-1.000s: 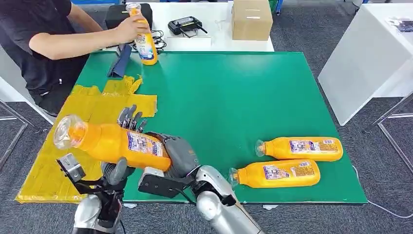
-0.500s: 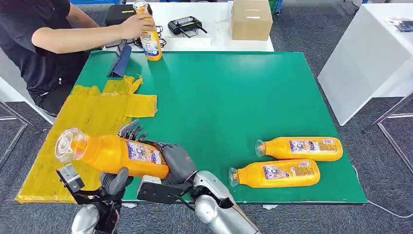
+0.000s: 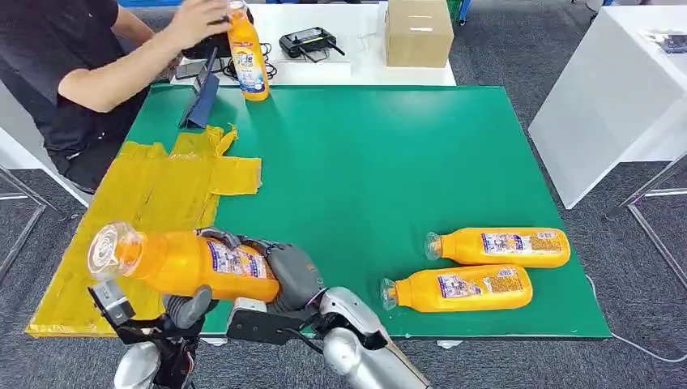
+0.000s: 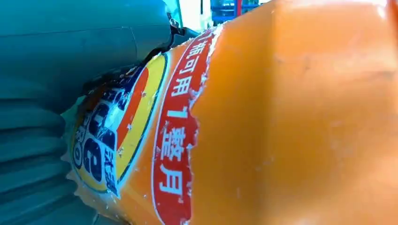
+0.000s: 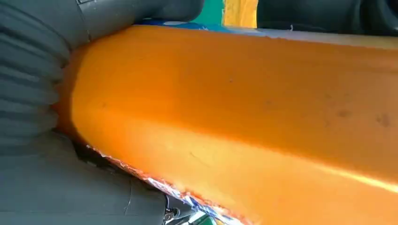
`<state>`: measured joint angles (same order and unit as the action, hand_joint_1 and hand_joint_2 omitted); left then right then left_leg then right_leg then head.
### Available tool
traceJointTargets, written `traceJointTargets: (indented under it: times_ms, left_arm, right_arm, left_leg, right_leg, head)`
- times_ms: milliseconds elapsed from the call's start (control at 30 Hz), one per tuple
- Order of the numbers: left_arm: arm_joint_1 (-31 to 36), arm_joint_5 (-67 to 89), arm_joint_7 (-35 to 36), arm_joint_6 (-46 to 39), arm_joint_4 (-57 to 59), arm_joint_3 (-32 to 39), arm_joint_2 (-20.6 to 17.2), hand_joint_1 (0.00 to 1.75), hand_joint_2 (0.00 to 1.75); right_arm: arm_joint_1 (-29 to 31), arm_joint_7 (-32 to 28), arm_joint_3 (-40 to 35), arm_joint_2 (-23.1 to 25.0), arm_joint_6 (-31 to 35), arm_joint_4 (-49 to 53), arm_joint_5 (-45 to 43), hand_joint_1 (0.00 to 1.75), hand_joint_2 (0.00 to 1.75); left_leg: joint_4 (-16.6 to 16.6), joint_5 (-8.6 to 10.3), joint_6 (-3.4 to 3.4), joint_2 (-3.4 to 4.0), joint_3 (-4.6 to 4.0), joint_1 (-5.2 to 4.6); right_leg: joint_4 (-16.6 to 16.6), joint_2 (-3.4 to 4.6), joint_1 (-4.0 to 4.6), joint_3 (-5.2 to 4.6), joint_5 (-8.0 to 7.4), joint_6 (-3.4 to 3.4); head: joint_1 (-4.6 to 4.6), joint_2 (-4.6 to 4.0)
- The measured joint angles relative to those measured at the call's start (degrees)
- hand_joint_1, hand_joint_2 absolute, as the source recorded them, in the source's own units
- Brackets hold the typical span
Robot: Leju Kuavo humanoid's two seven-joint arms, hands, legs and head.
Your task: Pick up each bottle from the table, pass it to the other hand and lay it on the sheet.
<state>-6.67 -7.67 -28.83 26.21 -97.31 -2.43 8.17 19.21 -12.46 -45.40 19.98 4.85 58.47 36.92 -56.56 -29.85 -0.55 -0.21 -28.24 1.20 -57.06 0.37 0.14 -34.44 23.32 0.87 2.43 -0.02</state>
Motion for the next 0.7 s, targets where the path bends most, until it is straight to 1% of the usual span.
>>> traceJointTargets:
  times_ms: [100, 200, 267, 300, 367, 467, 633, 700]
  left_arm:
    - [-0.03, 4.63, -1.76, -1.43, -0.45, -0.08, 0.00, 1.75, 1.75]
    - [0.07, 16.96, -5.52, -8.11, -2.38, -1.42, 0.00, 1.75, 1.75]
    - [0.41, 28.29, -7.32, -16.46, -4.09, -2.10, 0.00, 1.75, 1.75]
    - [0.86, 35.81, -7.34, -22.49, -5.05, -2.41, 0.00, 1.75, 1.75]
    - [1.11, 49.20, -6.05, -32.45, -5.68, -2.56, -0.22, 1.75, 1.75]
    - [1.30, 61.05, -2.87, -42.52, -5.92, -3.19, -1.09, 1.75, 1.75]
    - [1.82, 68.90, 1.05, -48.24, -3.60, -1.86, -3.43, 1.75, 1.75]
    - [2.03, 77.41, 5.50, -51.77, -2.03, -1.22, -4.53, 1.75, 1.75]
  right_arm:
    - [-0.64, 0.63, 0.00, -0.04, 1.57, 0.68, 1.70, 0.00, 1.75]
    - [-1.66, 0.37, 0.00, -0.72, 2.16, 2.94, 3.30, 0.00, 1.75]
    - [-3.44, -0.70, 0.13, -1.60, 2.60, 5.80, 4.02, 0.00, 1.75]
    - [-4.67, -0.94, 0.15, -2.32, 2.51, 8.16, 4.22, 0.00, 1.75]
    - [-6.07, -1.01, 0.35, -3.59, 2.14, 12.71, 3.80, 0.00, 1.75]
    - [-8.70, -2.05, 0.89, -7.29, 1.27, 19.57, 1.93, 0.00, 1.75]
    - [-12.28, -3.85, 2.89, -13.40, -0.03, 28.35, -0.31, 0.00, 1.75]
    - [-13.57, -4.48, 3.30, -16.38, -0.70, 31.50, -1.86, 0.00, 1.75]
  left_leg:
    - [0.00, 0.00, 0.00, 0.00, -0.02, 0.00]
    - [0.00, 0.00, 0.00, -0.01, -0.03, 0.00]
    - [0.00, 0.00, 0.00, -0.03, -0.03, 0.00]
    - [0.00, 0.00, 0.00, -0.05, -0.07, 0.00]
    - [0.00, -0.04, 0.00, -0.02, -0.04, -0.02]
    - [0.00, -0.06, -0.01, -0.04, -0.04, -0.02]
    - [0.00, -0.10, 0.04, -0.02, -0.03, -0.02]
    - [0.00, -0.10, 0.04, -0.02, 0.00, -0.02]
  right_leg:
    - [0.00, 0.00, 0.01, -0.03, 0.00, 0.00]
    - [0.00, -0.01, 0.00, -0.03, 0.00, 0.00]
    - [0.00, -0.01, 0.00, -0.02, 0.00, 0.00]
    - [0.00, -0.02, -0.01, -0.02, 0.00, 0.00]
    - [0.01, 0.00, -0.03, -0.04, 0.00, 0.00]
    - [0.03, -0.01, -0.03, -0.03, 0.00, 0.00]
    - [0.03, 0.01, -0.03, -0.04, 0.00, 0.01]
    - [0.04, 0.00, -0.03, -0.03, 0.01, 0.01]
  head:
    - [-0.02, 0.00]
    - [-0.02, 0.00]
    - [-0.04, 0.00]
    - [-0.04, 0.00]
    - [0.02, 0.00]
    - [-0.02, 0.00]
    - [0.00, 0.00]
    - [0.02, 0.00]
